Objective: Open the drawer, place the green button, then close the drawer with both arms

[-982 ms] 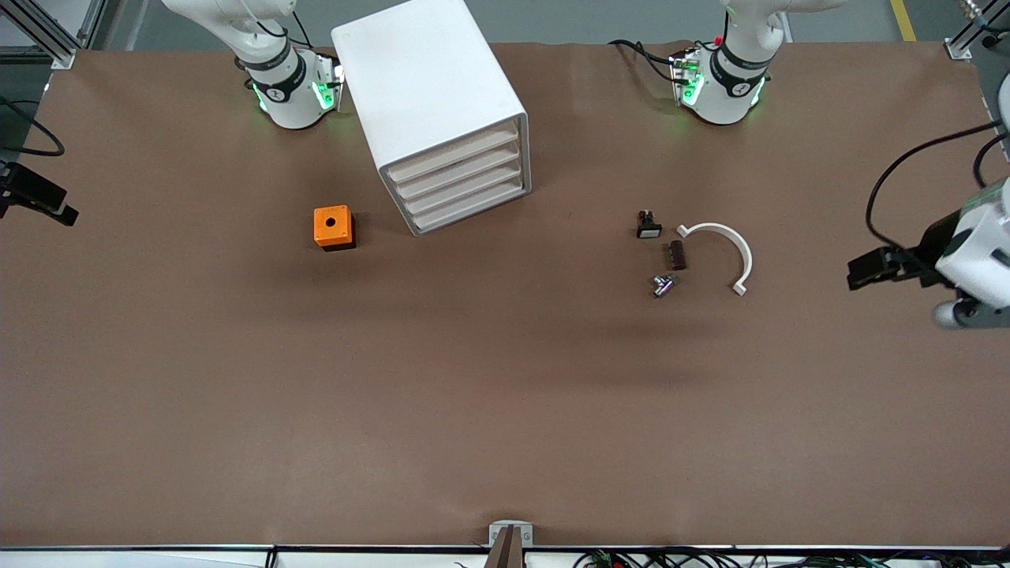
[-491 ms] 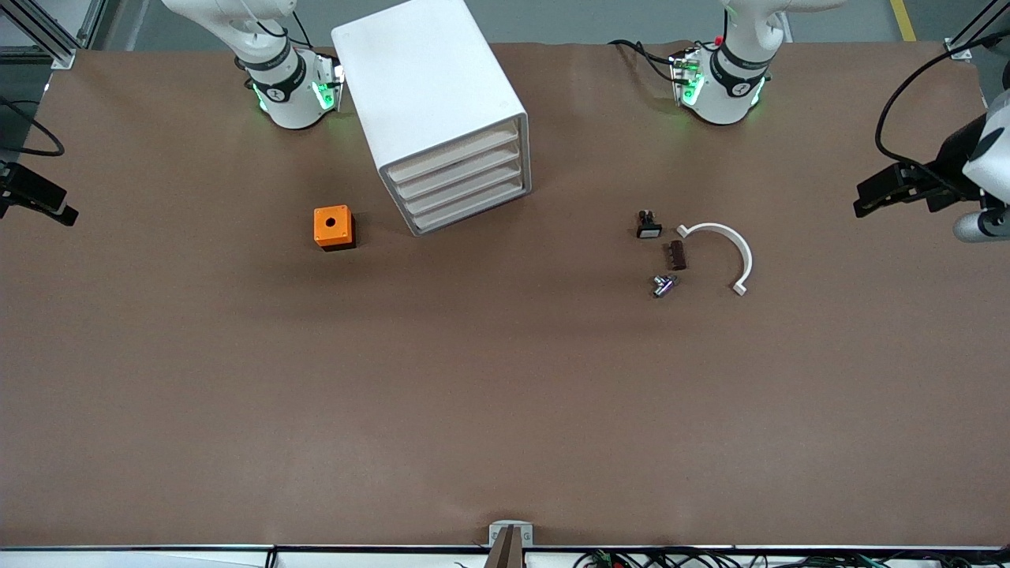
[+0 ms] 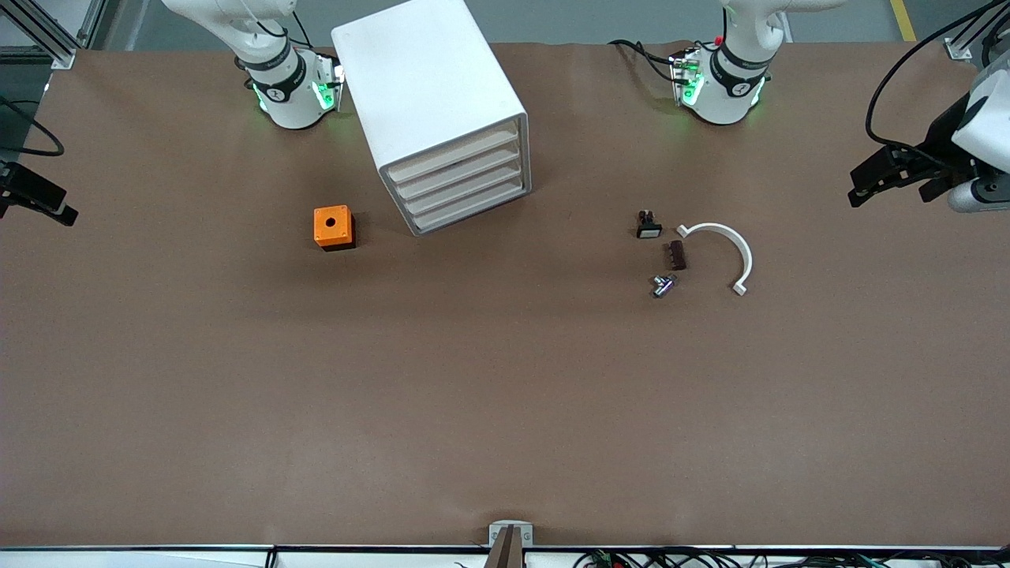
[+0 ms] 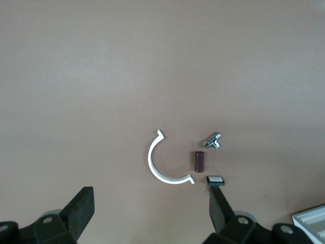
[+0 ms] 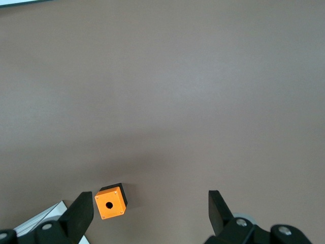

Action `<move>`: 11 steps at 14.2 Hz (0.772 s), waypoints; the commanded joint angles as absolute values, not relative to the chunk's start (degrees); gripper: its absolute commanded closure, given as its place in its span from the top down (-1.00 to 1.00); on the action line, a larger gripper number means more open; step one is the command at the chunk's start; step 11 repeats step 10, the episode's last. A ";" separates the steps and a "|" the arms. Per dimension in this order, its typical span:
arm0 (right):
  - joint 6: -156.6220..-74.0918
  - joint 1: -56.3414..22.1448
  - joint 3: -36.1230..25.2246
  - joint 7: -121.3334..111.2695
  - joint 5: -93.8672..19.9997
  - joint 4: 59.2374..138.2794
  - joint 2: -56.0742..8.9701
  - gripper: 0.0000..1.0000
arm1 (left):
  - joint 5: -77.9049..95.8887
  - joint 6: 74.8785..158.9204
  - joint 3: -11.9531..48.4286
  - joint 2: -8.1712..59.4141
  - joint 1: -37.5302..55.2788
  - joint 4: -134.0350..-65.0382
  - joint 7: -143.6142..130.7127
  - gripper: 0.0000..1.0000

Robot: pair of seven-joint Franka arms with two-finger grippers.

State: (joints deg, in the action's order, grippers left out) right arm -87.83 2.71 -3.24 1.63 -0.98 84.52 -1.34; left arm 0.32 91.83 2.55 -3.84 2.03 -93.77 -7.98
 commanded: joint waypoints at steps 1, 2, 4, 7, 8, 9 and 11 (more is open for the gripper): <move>-87.36 3.52 -2.55 1.23 -0.53 83.32 -1.85 1.00 | -0.17 94.22 2.37 -5.27 1.93 -95.63 -7.38 1.00; -87.36 3.52 -2.55 1.23 -0.44 83.32 -1.76 1.00 | -0.44 94.22 2.37 -5.19 2.02 -95.36 -7.38 1.00; -87.28 3.60 -2.64 1.23 -0.35 83.32 -1.76 1.00 | -1.49 94.13 2.55 -4.31 2.11 -94.05 -6.69 1.00; -87.28 3.60 -2.64 1.23 -0.35 83.32 -1.76 1.00 | -1.49 94.13 2.55 -3.78 1.93 -93.69 -5.36 1.00; -87.36 3.60 -2.64 1.23 -0.35 83.32 -1.84 1.00 | -1.49 94.13 2.55 -3.78 1.93 -93.60 -5.36 1.00; -87.28 3.60 -2.64 1.23 -0.35 83.32 -1.76 1.00 | -1.49 94.13 2.55 -3.78 2.02 -93.34 -5.36 1.00; -87.36 3.60 -2.64 1.23 -0.35 83.32 -1.84 1.00 | -1.49 94.13 2.46 -3.78 1.93 -93.25 -5.45 1.00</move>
